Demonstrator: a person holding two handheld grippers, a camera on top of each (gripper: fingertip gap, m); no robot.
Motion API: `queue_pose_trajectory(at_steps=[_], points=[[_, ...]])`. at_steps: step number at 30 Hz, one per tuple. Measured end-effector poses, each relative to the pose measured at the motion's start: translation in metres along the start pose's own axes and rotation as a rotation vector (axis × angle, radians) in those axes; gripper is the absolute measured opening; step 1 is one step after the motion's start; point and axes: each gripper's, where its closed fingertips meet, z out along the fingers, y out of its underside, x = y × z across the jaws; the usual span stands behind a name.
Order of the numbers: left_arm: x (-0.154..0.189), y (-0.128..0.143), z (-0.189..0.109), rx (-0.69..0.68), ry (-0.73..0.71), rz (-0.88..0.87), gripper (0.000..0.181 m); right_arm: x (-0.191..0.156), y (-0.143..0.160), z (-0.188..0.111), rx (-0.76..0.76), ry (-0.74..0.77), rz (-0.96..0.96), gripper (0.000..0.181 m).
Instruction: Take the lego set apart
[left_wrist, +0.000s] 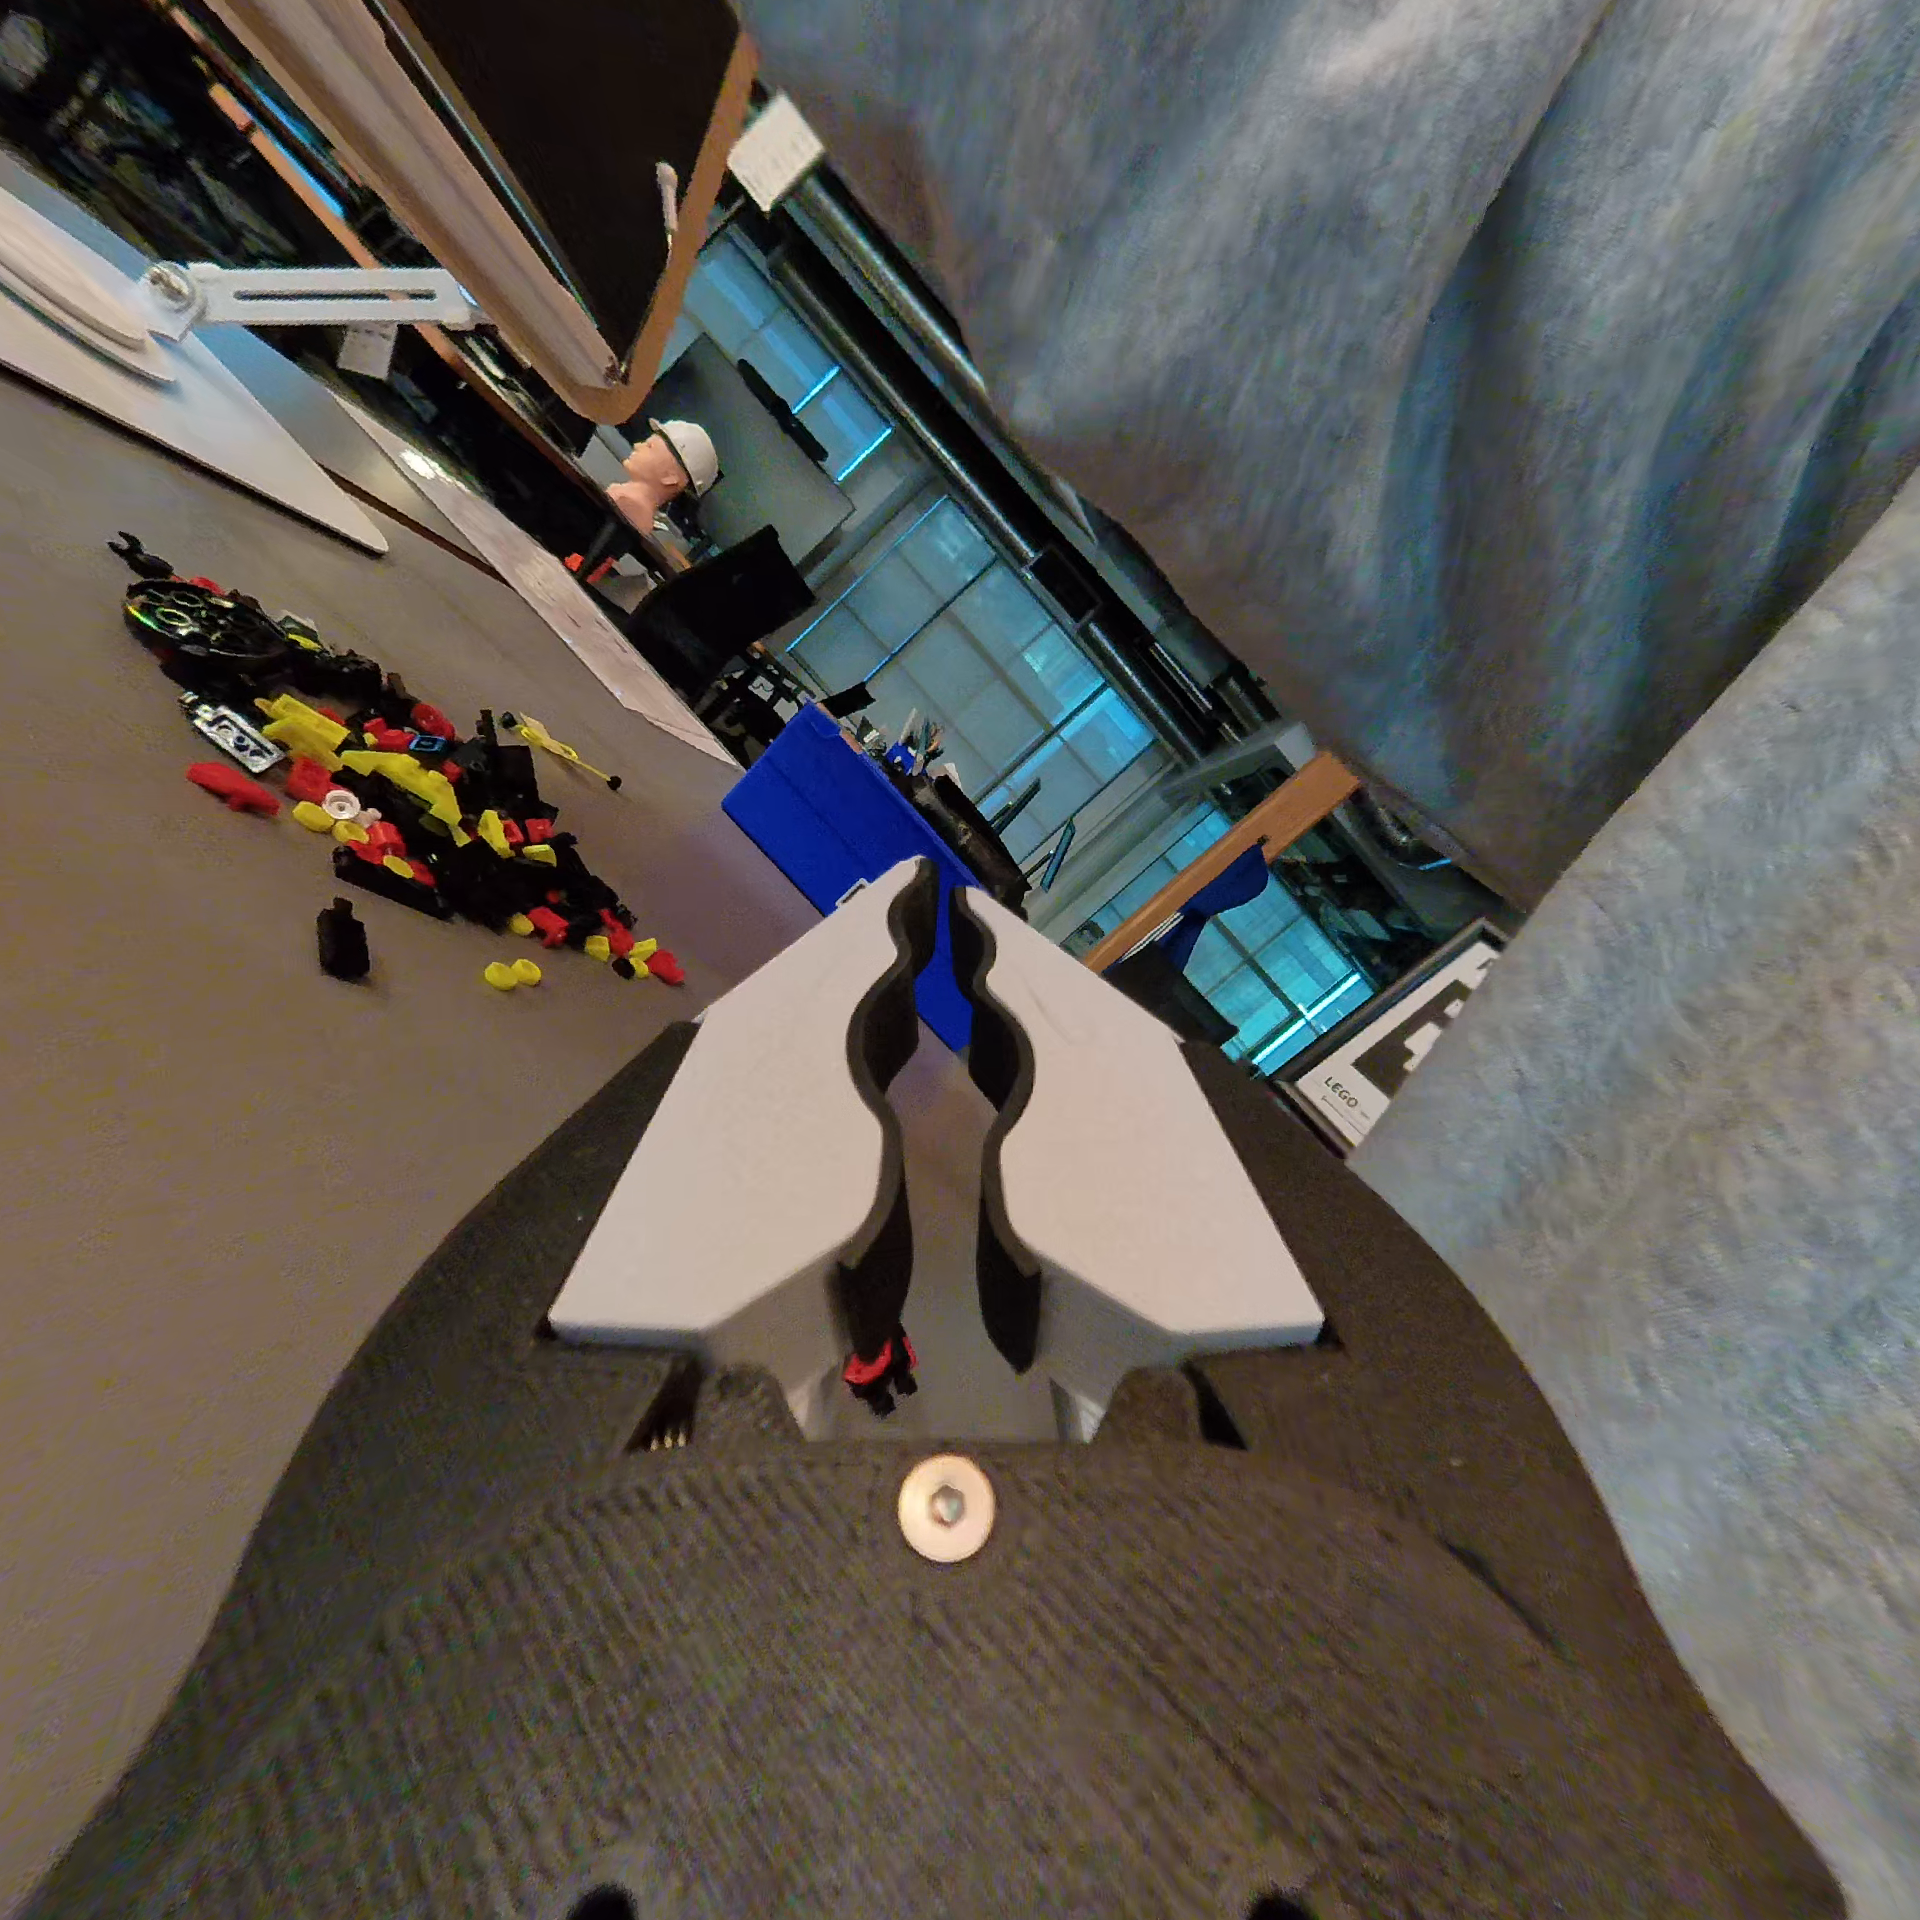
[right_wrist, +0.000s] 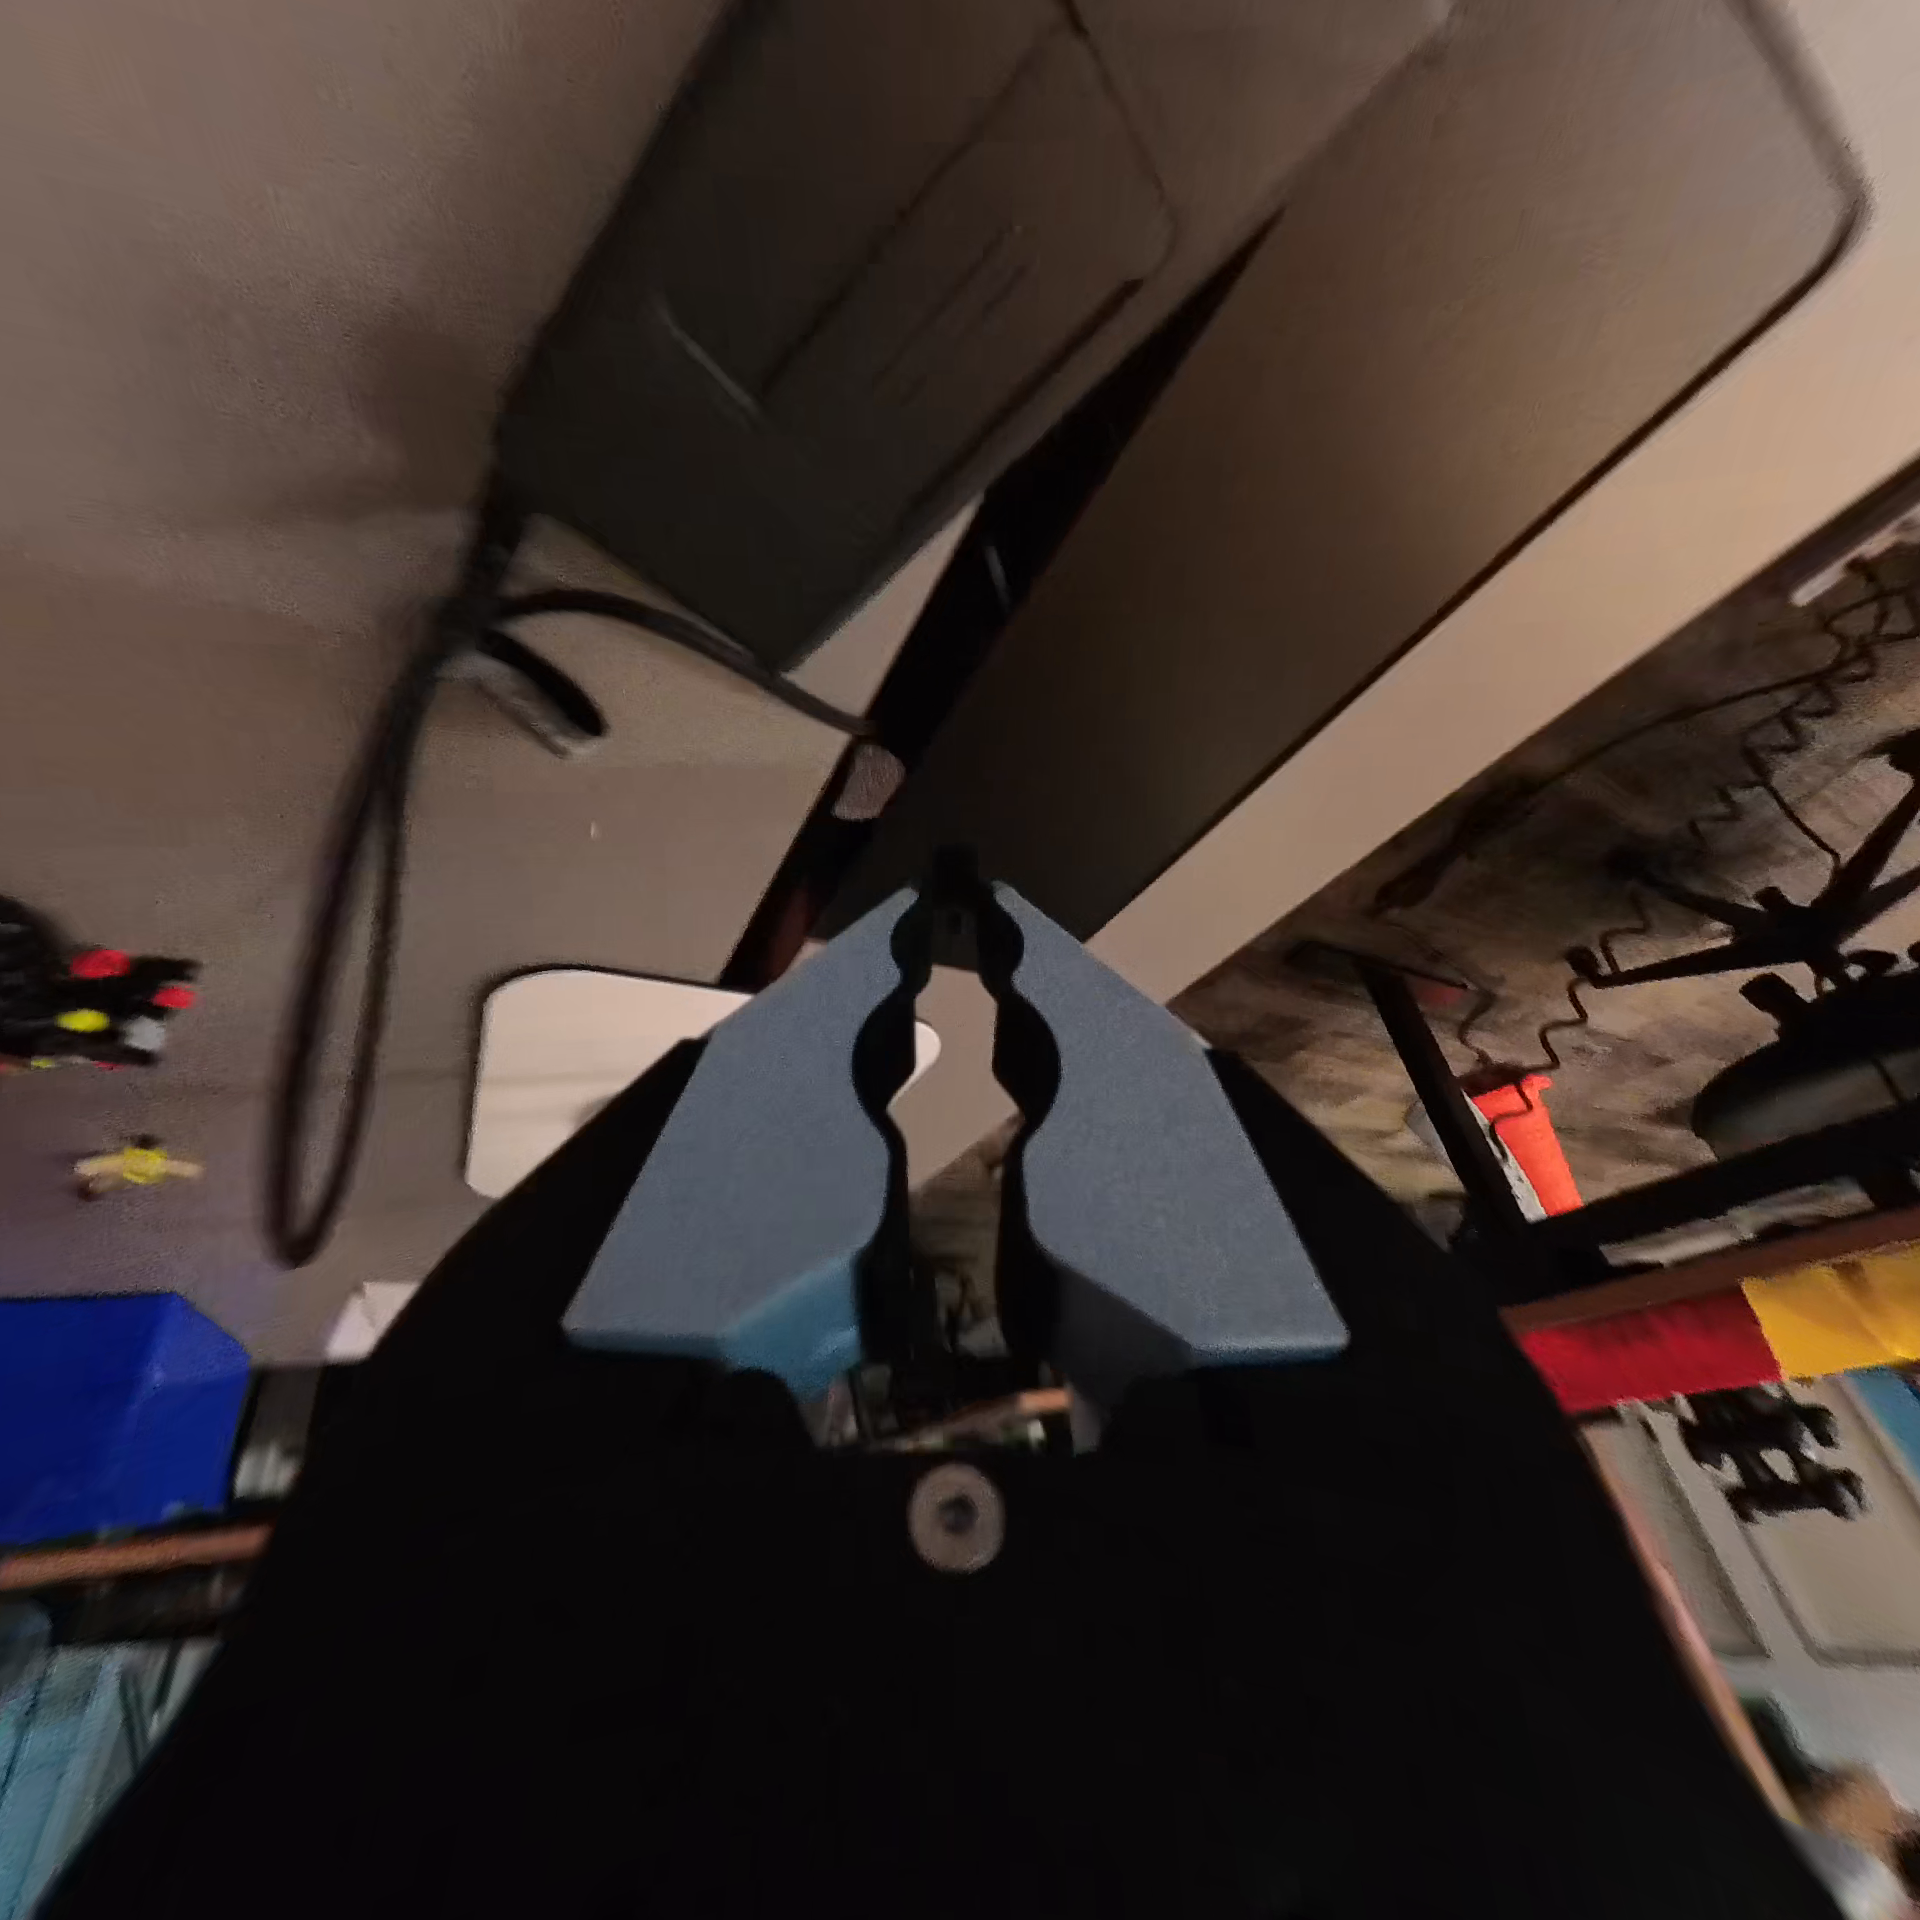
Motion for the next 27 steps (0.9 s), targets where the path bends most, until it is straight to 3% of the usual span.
queue_pose_trajectory(at_steps=[1, 6, 10, 13, 15, 18, 22, 27], points=[[0.000, 0.001, 0.001, -0.006, -0.004, 0.009, 0.001, -0.007, -0.005, -0.014, 0.055, 0.004, 0.020, 0.005], [0.001, 0.006, 0.004, -0.032, -0.026, 0.054, 0.001, -0.071, -0.039, -0.102, 0.356, 0.100, 0.096, 0.005], [-0.001, 0.010, 0.006, -0.052, -0.054, 0.086, 0.001, -0.166, -0.040, -0.140, 0.451, 0.185, 0.117, 0.005], [-0.002, 0.013, 0.007, -0.075, -0.091, 0.130, 0.003, -0.234, -0.014, -0.119, 0.433, 0.178, 0.103, 0.005], [-0.008, 0.014, 0.008, -0.082, -0.141, 0.144, 0.017, -0.264, 0.015, -0.083, 0.385, 0.132, 0.173, 0.005], [-0.012, 0.018, 0.010, -0.097, -0.171, 0.159, 0.026, -0.298, 0.044, -0.027, 0.378, -0.021, 0.363, 0.005], [-0.013, 0.025, 0.014, -0.123, -0.186, 0.190, 0.027, -0.305, 0.063, 0.009, 0.438, -0.016, 0.493, 0.005], [-0.010, 0.030, 0.017, -0.156, -0.178, 0.227, 0.027, -0.300, 0.070, 0.009, 0.536, 0.010, 0.601, 0.018]])
